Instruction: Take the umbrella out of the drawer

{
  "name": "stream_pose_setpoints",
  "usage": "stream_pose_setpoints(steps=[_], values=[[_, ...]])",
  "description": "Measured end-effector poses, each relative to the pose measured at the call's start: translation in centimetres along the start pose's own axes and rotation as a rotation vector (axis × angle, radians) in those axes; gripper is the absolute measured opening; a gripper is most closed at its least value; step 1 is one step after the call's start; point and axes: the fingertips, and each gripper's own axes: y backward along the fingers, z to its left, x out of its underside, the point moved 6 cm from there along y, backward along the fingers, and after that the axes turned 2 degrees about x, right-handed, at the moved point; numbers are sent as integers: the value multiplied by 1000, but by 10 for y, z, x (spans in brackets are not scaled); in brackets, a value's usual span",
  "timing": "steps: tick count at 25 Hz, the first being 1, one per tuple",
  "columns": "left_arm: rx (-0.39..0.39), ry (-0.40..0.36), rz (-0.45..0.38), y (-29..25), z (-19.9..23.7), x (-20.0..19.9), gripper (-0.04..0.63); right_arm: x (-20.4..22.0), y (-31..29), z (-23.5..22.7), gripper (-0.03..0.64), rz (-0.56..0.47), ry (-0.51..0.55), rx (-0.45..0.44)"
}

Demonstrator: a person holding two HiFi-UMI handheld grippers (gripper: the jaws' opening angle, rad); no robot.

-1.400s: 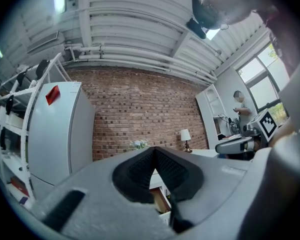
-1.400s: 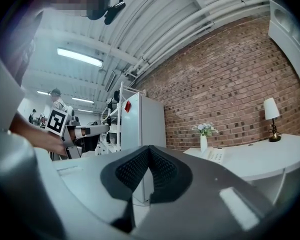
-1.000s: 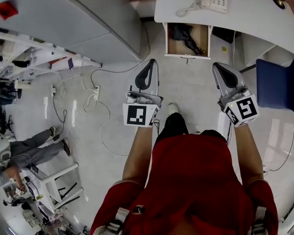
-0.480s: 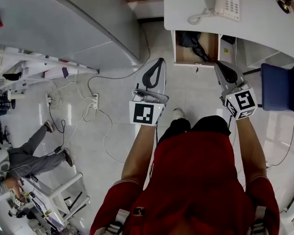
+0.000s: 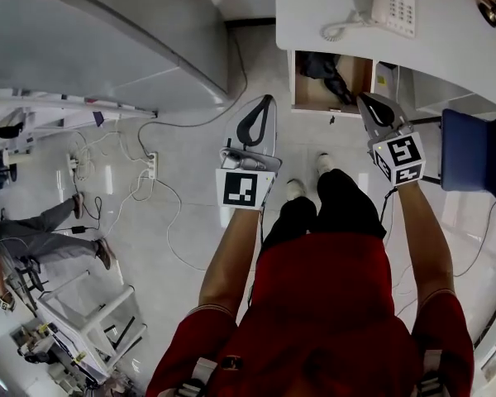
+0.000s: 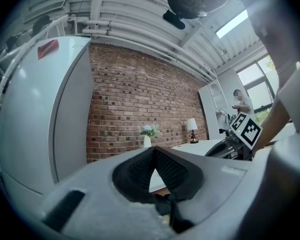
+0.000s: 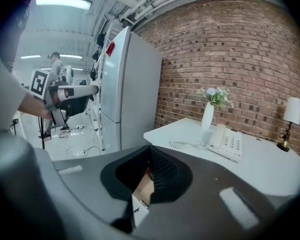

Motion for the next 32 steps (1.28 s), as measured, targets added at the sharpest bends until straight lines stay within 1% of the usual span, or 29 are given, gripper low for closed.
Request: stream_pose_setpoints(steps=[6,11,13,15,19,26,32], values=[[-45,14,34,-27,7,23,6,30,-45,-22,14,74,27,-39],[-77,34,71,-50,7,52,6,62,-79,-39,15,129,43,-70],[-90,40,88,-58,8,62,6,76,-92,-47,43,153,42,-81],[-101,46,105,-65,9,71,6,89,-104,-54,52,175,39,-88],[-128,52,130,-78,13,92,6,111,-133,-65,91,205,32,-112],[-167,62,163,-91,24,120,6,152,-180,-70,203,292,38,-152],[-211,81,184,-93,32,144,6,184,-214,-76,242,338,60,-146]])
